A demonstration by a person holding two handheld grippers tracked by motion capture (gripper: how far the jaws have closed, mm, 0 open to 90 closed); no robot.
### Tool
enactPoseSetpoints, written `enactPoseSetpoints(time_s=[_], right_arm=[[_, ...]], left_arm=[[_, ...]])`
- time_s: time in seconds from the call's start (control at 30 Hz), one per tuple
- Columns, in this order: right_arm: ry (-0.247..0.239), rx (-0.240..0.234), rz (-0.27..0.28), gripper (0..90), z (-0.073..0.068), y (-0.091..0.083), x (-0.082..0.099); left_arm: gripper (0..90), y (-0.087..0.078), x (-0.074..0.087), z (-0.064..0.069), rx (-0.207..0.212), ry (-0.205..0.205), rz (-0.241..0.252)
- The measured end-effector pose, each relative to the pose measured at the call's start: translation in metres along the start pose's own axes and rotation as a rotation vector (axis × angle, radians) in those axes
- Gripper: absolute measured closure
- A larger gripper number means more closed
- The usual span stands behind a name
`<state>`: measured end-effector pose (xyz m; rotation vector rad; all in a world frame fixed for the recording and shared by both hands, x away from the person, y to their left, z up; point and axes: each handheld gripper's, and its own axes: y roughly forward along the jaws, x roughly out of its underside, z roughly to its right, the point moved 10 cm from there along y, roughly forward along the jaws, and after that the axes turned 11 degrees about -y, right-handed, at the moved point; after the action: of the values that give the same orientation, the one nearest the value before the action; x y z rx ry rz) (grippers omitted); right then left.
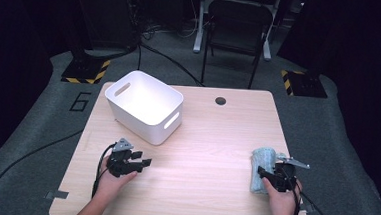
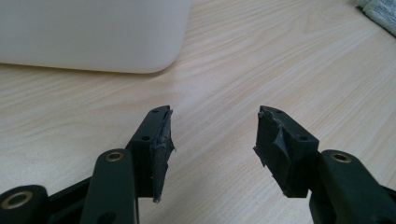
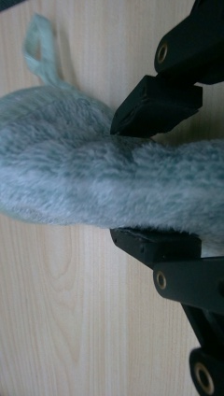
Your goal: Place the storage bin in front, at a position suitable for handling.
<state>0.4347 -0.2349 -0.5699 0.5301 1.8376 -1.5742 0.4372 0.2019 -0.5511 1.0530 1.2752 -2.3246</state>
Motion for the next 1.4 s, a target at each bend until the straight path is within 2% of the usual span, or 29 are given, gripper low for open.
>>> enactPoseSetpoints(time_s=[0.07,0.2,0.37,0.47,0.7,0.9,0.93,1.03,1.13,1.4], right_arm=[[0.010,-0.007,-0.010,46.3,-0.001,0.001,0.002],[-0.002,-0.018,-0.022,52.3,-0.004,0.002,0.003],[-0.039,-0.017,-0.016,62.8,-0.006,0.000,0.003],[-0.041,-0.027,-0.006,65.7,-0.007,-0.002,0.003],[-0.009,-0.051,0.010,66.1,-0.010,-0.005,0.005],[-0.013,-0.058,0.022,66.2,-0.011,-0.007,0.004],[-0.020,-0.059,0.021,66.2,-0.011,-0.007,0.004],[-0.023,-0.058,0.025,66.0,-0.011,-0.007,0.004],[-0.018,-0.057,0.023,65.6,-0.011,-0.006,0.005],[-0.006,-0.055,0.020,65.1,-0.011,-0.006,0.006]], left_arm=[[45.4,0.000,0.000,0.000,-0.001,0.002,-0.001],[45.4,0.000,0.000,0.000,0.000,0.001,0.002],[45.4,-0.001,0.000,0.000,0.002,-0.001,0.004],[45.4,-0.001,-0.001,0.000,0.000,0.001,0.005],[45.4,-0.001,-0.001,0.000,0.000,0.001,0.009],[45.8,-0.003,-0.004,0.000,0.000,0.001,0.025],[45.8,-0.004,-0.003,0.000,0.004,-0.002,0.015],[51.6,-0.004,-0.005,0.000,-0.007,0.030,0.021],[51.7,-0.006,-0.005,0.003,-0.002,0.031,0.023],[52.6,-0.017,-0.025,0.016,0.003,0.043,0.065]])
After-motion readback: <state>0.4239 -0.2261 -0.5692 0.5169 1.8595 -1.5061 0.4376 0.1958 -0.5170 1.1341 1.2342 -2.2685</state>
